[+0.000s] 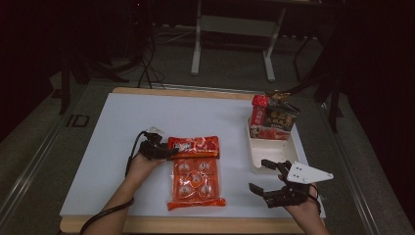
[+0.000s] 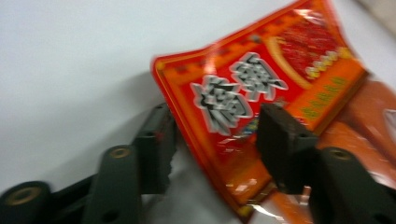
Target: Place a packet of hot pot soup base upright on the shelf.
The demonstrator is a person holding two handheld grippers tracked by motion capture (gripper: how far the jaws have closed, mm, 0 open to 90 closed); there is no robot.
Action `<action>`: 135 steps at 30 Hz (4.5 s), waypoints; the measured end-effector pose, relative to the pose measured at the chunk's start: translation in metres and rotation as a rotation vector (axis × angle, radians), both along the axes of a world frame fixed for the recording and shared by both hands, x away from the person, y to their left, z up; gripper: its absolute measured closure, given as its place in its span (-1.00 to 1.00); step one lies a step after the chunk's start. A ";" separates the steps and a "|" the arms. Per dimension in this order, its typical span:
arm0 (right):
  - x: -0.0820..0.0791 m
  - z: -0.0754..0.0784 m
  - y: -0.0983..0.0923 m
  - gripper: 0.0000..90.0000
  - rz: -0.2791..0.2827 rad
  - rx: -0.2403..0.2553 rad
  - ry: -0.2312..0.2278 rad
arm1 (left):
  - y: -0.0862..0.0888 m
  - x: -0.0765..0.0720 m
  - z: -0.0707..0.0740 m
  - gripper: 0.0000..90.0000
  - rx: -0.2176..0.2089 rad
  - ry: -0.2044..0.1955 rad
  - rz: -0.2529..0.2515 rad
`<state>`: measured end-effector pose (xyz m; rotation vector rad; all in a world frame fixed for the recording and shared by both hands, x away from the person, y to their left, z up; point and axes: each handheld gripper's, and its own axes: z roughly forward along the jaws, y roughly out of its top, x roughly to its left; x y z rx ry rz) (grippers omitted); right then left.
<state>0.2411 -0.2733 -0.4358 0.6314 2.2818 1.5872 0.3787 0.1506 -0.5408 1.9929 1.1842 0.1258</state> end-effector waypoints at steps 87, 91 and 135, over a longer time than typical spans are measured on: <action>0.032 0.011 0.029 0.03 -0.030 0.033 0.038 | -0.070 -0.130 0.158 1.00 -0.083 -0.560 -0.371; 0.029 0.015 0.027 0.28 0.020 0.076 0.029 | -0.071 -0.133 0.164 1.00 -0.124 -0.568 -0.372; 0.029 0.111 0.032 1.00 0.020 -0.022 -0.017 | -0.057 -0.136 0.173 -0.27 -0.261 -0.617 -0.293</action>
